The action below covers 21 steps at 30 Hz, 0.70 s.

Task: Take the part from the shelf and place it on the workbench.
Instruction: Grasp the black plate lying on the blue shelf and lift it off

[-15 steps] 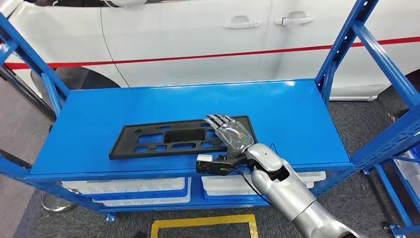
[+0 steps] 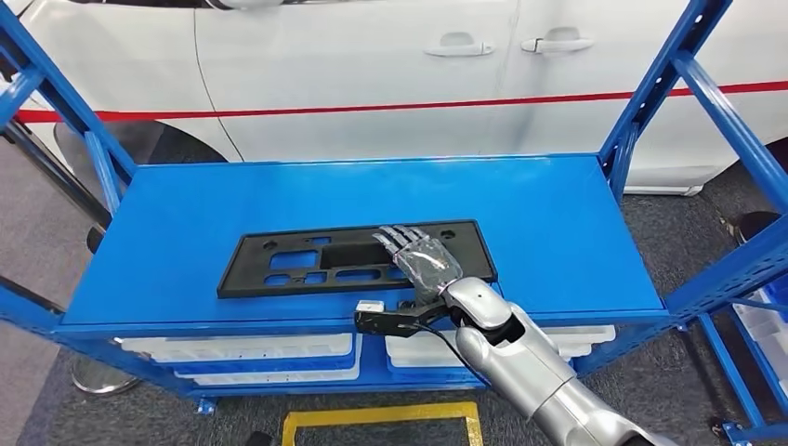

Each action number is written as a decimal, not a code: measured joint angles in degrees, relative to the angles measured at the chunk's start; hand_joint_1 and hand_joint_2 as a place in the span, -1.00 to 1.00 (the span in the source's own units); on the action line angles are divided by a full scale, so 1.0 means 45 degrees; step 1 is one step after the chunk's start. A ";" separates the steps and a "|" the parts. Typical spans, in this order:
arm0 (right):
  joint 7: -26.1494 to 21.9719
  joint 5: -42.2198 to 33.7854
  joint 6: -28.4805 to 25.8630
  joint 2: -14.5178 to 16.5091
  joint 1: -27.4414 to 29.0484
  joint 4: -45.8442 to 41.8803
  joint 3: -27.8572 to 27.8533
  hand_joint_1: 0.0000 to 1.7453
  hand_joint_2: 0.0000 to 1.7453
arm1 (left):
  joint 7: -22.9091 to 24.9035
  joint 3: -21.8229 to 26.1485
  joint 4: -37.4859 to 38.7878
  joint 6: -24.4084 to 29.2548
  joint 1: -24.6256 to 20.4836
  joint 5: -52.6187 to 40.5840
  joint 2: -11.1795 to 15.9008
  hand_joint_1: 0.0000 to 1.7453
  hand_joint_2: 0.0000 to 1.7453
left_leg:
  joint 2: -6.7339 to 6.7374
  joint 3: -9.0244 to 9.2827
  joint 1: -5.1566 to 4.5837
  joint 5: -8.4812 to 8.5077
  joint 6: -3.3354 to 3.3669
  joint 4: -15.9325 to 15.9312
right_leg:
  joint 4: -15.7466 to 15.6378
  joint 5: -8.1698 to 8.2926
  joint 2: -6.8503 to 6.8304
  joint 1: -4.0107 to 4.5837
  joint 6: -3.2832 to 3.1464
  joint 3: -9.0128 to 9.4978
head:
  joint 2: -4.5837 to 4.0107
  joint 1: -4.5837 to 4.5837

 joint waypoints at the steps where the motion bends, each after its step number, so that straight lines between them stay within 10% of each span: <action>1: 0.0000 0.0004 -0.0007 0.0005 -0.0007 0.0091 0.0018 0.95 1.00 | 0.0000 -0.0002 0.0000 0.0000 -0.0011 -0.0004 -0.0002 -1.00 -1.00 | 0.0006 0.0023 -0.0017 0.0026 0.0037 -0.0041 | 0.0655 -0.0358 -0.0005 -0.0013 0.0014 -0.0295 | 0.0000 0.0000; 4: -0.0021 0.0026 -0.0056 0.0035 0.0016 0.0410 0.0081 1.00 1.00 | 0.0002 -0.0017 0.0000 0.0004 0.0003 -0.0029 -0.0005 -1.00 -1.00 | 0.0000 0.0004 -0.0044 0.0011 0.0081 0.0006 | 0.2428 -0.0957 -0.0009 -0.0035 0.0081 -0.1191 | 0.0000 0.0000; 9: -0.0112 0.0025 -0.0413 0.0300 -0.0010 0.0765 0.0125 1.00 1.00 | 0.0027 -0.0090 0.0000 0.0052 -0.0008 -0.0022 -0.0024 -1.00 -1.00 | -0.0013 -0.0080 -0.0050 -0.0254 -0.0135 0.0430 | -0.0297 0.0468 -0.0012 -0.0060 0.0029 0.0114 | 0.0000 -0.0002; 14: -0.0260 -0.0109 -0.0778 0.0586 -0.0033 0.0809 0.0096 1.00 1.00 | 0.0056 -0.0162 0.0000 0.0154 -0.0018 -0.0026 -0.0024 -1.00 -1.00 | -0.0018 -0.0216 -0.0028 -0.0530 -0.0420 0.0792 | -0.0580 0.0503 -0.0005 -0.0023 -0.0334 0.0252 | 0.0000 -0.0006; 18: -0.0233 -0.0098 -0.1006 0.0783 -0.0010 0.0809 0.0018 1.00 1.00 | 0.0052 -0.0199 0.0000 0.0170 0.0005 -0.0015 -0.0029 -1.00 -1.00 | -0.0009 -0.1359 0.0106 -0.1852 -0.0671 0.3373 | -0.0624 0.0527 -0.0044 -0.0019 -0.0472 0.0281 | 0.0000 -0.0011; 21: -0.0232 -0.0083 -0.1027 0.0827 0.0021 0.0809 0.0002 1.00 1.00 | 0.0053 -0.0202 0.0000 0.0171 0.0043 -0.0015 -0.0029 -1.00 -1.00 | -0.0009 -0.1285 0.0160 -0.1440 -0.0685 0.3305 | -0.0623 0.0523 -0.0024 -0.0009 -0.0477 0.0301 | 0.0000 -0.0011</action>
